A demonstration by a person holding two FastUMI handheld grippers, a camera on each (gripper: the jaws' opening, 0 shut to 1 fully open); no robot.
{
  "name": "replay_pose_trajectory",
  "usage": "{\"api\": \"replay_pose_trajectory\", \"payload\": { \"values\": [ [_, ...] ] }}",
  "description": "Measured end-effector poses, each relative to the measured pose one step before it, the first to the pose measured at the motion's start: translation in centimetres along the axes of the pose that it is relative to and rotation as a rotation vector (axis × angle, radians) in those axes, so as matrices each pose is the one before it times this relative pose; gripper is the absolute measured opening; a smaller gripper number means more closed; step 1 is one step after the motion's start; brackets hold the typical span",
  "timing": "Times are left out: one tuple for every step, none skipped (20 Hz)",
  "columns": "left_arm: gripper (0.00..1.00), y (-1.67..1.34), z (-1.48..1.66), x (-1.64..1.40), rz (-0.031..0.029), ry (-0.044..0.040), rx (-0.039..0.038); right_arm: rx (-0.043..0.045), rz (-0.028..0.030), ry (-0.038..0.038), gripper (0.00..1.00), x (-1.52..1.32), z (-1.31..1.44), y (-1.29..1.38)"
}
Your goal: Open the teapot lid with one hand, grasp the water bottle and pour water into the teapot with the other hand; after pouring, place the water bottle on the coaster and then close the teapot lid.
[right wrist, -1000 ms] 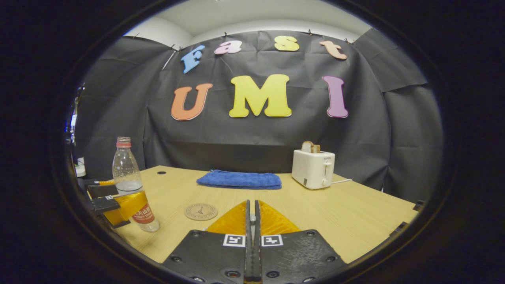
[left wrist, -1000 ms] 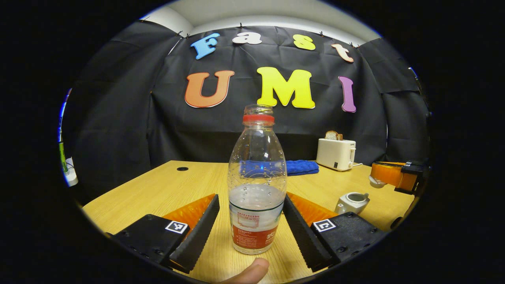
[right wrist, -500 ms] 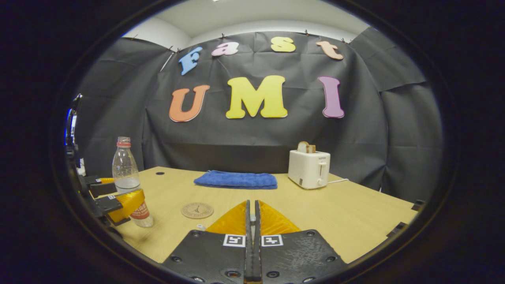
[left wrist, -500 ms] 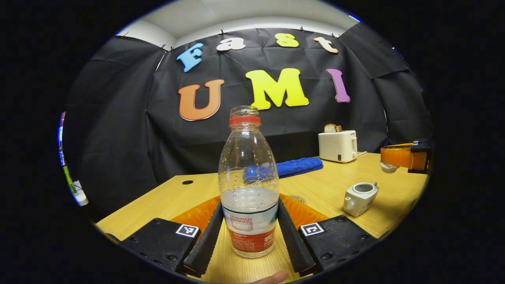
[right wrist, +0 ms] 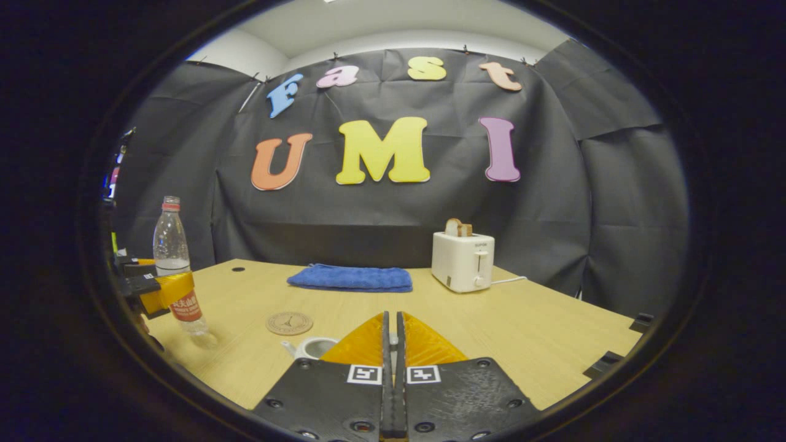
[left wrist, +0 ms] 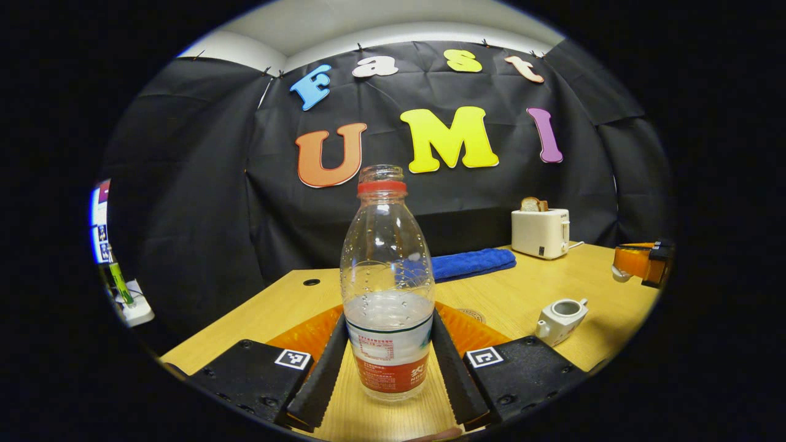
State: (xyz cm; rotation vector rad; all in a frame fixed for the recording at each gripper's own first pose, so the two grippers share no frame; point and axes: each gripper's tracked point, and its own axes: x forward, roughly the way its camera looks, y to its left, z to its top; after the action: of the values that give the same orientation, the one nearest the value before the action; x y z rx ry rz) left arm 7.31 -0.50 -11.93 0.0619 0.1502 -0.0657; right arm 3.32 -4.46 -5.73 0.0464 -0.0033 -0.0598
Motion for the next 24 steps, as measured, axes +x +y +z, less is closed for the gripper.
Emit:
{"api": "replay_pose_trajectory", "payload": {
  "values": [
    [0.77, 0.050, 0.184, -0.209, 0.01197, 0.00895, 0.03099, 0.00434, -0.00414, 0.00419, 0.00, -0.030, -0.179, -0.495],
    [0.77, 0.214, 0.044, -0.105, 0.01275, 0.01421, 0.03659, 0.00420, -0.00393, 0.00308, 0.00, -0.055, -0.014, -0.463],
    [0.77, -0.017, 0.158, 0.016, 0.00904, 0.00564, 0.04171, 0.00198, -0.00119, 0.00326, 0.00, -0.024, -0.131, -0.272],
    [0.77, -0.154, 0.202, -0.237, 0.00985, 0.01009, 0.04947, 0.00248, -0.00230, 0.00297, 0.00, -0.170, -0.120, -0.443],
    [0.77, -0.059, 0.141, 0.058, 0.00891, 0.00544, 0.04509, 0.00128, -0.00221, 0.00188, 0.00, -0.077, -0.092, -0.415],
    [0.76, -0.041, -0.074, 0.197, 0.00754, 0.00967, 0.03975, 0.00143, -0.00377, -0.00021, 0.00, -0.051, -0.011, -0.447],
    [0.76, -0.278, -0.145, 0.139, 0.00154, 0.01271, 0.03884, -0.00012, -0.00634, 0.00304, 0.00, 0.005, -0.151, -0.525],
    [0.76, -0.279, -0.175, 0.252, -0.00254, 0.01465, 0.03417, 0.00187, -0.00631, 0.00537, 0.00, -0.009, -0.138, -0.513],
    [0.76, -0.534, -0.484, 0.065, -0.00591, 0.01869, 0.03516, 0.00632, -0.00427, 0.00594, 0.00, -0.033, -0.123, -0.445],
    [0.77, -0.239, -0.273, 0.136, -0.00124, 0.01448, 0.03767, 0.00619, -0.00095, 0.00272, 0.00, -0.100, -0.001, -0.389],
    [0.76, -0.356, -0.202, 0.110, -0.00259, 0.01583, 0.04060, 0.00503, -0.00370, 0.00163, 0.00, -0.069, -0.039, -0.419],
    [0.76, -0.095, -0.202, 0.069, -0.00006, 0.01178, 0.04518, 0.00144, -0.00581, 0.00208, 0.00, -0.046, -0.028, -0.433],
    [0.76, -0.237, -0.073, 0.023, 0.00024, 0.00970, 0.04875, 0.00048, -0.00301, 0.00195, 0.00, -0.051, -0.081, -0.372],
    [0.76, -0.261, -0.059, 0.027, 0.00063, 0.00757, 0.04933, -0.00126, 0.00325, 0.00276, 0.00, -0.036, -0.062, -0.184],
    [0.76, -0.352, -0.040, 0.076, -0.00058, 0.00818, 0.04680, 0.00158, 0.00205, 0.00032, 0.00, -0.122, -0.123, -0.252],
    [0.75, -0.417, -0.263, 0.000, -0.00607, 0.01688, 0.04092, 0.00281, 0.00023, 0.00130, 0.00, -0.011, -0.035, -0.293],
    [0.75, -0.254, -0.094, 0.086, 0.00235, 0.00751, 0.03714, 0.00198, 0.00170, 0.00358, 0.00, 0.016, -0.238, -0.191],
    [0.75, 0.077, 0.088, -0.001, 0.01020, 0.00704, 0.03806, 0.00057, 0.00117, 0.00512, 0.00, 0.067, -0.242, -0.287],
    [0.75, 0.038, 0.127, 0.007, 0.00959, 0.00345, 0.04068, 0.00134, -0.00303, 0.00458, 0.00, 0.106, -0.299, -0.324],
    [0.75, -0.060, 0.077, 0.081, 0.00632, 0.00428, 0.03925, 0.00438, -0.00541, 0.00478, 0.00, 0.079, -0.102, -0.436],
    [0.75, -0.174, 0.178, 0.071, 0.00455, 0.00037, 0.03652, 0.00949, -0.00547, 0.00548, 0.00, 0.045, -0.153, -0.505],
    [0.75, 0.147, 0.416, -0.327, 0.00696, -0.00386, 0.03187, 0.00965, 0.00137, 0.00581, 0.00, 0.072, -0.106, -0.282],
    [0.75, 0.051, 0.132, -0.104, 0.00611, 0.00505, 0.02863, 0.00476, 0.00698, 0.00322, 0.00, -0.146, -0.179, 0.003],
    [0.75, 0.024, 0.015, -0.046, 0.00735, 0.00814, 0.02699, -0.00063, 0.00234, 0.00119, 0.00, -0.038, -0.119, -0.120]
  ]
}}
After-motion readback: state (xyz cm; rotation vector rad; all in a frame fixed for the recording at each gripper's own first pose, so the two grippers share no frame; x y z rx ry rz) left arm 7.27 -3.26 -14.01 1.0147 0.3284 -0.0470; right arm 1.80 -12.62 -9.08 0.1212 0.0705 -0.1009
